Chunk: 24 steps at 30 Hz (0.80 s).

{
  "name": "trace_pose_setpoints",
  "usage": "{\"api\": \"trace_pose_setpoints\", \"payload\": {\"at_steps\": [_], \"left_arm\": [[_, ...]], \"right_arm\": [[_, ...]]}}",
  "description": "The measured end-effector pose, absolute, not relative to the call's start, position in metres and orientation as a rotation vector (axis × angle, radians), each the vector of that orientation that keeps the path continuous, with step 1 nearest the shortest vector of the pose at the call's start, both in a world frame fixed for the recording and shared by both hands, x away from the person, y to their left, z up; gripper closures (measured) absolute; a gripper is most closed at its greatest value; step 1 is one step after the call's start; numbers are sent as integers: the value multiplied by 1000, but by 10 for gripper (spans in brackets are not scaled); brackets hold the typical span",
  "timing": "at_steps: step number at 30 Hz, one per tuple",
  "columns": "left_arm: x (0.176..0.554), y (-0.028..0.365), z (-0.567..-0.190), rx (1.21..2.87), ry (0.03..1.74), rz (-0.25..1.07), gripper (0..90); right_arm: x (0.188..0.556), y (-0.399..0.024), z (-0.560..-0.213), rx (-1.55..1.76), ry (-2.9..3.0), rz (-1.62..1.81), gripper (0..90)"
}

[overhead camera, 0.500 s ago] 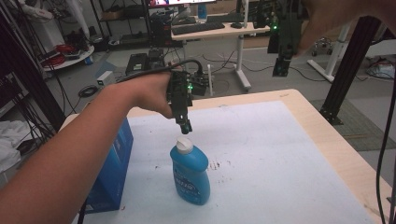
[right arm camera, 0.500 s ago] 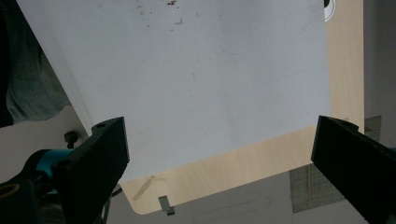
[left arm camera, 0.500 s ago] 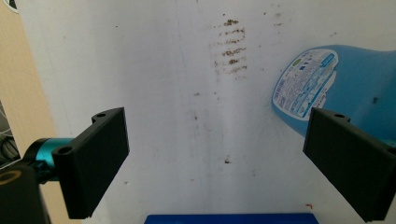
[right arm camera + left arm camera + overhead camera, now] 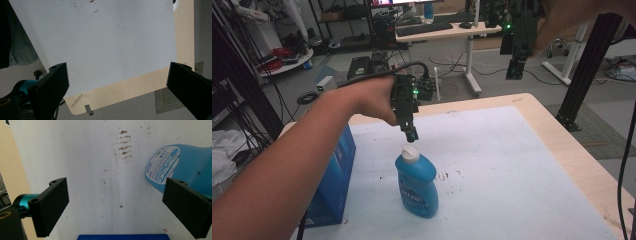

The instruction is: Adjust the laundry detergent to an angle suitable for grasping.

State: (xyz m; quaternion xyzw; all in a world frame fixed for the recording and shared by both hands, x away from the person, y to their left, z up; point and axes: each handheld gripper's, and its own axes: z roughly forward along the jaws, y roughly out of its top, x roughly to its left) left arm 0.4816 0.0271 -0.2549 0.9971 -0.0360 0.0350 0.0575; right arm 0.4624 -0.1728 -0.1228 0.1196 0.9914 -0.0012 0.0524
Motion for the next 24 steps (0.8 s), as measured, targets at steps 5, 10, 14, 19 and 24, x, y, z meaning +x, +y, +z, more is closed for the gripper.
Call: {"api": "trace_pose_setpoints", "payload": {"at_steps": [5, 10, 14, 19, 24], "left_arm": [[482, 28, -255, 3022, -108, 100, 69], [485, 29, -257, 3023, -98, 100, 69], [487, 28, -259, 3022, -96, 102, 69], [489, 29, -258, 3028, -82, 99, 69], [492, 30, -257, 3023, -73, 101, 69]], "right_arm": [[463, -173, -126, 343, 3023, -8, 32], [468, -173, -130, 350, 3028, -4, 32], [470, -171, -133, 337, 3028, -15, 32], [470, -169, -132, 323, 3036, -7, 32], [467, -169, -132, 328, 3028, -9, 32]]}}
